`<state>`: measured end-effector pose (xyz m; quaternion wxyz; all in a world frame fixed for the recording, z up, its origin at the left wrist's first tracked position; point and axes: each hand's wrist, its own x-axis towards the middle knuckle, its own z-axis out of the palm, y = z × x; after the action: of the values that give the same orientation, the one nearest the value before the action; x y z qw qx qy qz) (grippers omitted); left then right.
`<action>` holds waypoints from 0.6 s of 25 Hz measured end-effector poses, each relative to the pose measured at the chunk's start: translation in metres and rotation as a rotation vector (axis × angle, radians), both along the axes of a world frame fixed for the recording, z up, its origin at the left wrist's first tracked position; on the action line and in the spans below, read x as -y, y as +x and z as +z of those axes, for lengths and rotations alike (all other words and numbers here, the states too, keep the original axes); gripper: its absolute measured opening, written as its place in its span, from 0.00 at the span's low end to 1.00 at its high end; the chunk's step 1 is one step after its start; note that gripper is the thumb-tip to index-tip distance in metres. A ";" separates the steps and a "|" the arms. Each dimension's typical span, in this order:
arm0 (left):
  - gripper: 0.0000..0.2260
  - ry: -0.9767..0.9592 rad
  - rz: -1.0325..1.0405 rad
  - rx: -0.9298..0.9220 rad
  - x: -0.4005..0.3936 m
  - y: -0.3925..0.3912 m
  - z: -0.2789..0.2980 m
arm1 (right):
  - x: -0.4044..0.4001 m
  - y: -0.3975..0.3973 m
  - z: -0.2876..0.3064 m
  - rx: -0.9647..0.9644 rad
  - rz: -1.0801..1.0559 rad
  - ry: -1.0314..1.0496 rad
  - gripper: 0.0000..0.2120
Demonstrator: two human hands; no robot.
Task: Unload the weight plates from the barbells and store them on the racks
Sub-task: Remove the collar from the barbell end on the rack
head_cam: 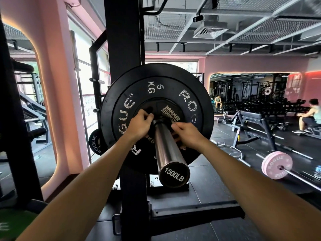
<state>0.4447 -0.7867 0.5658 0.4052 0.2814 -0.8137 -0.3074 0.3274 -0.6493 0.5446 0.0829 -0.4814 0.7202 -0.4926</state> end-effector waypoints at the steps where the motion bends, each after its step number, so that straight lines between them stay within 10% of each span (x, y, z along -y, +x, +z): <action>1: 0.13 -0.045 0.063 0.051 -0.002 0.000 -0.003 | 0.000 0.001 0.005 -0.020 -0.010 0.002 0.15; 15: 0.14 0.353 -0.100 -0.018 -0.014 -0.008 0.001 | 0.037 0.005 0.050 -0.262 -0.380 0.421 0.44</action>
<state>0.4371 -0.7731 0.5671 0.3410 0.3044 -0.7566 -0.4676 0.3322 -0.6867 0.5944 -0.0064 -0.3698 0.8881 -0.2727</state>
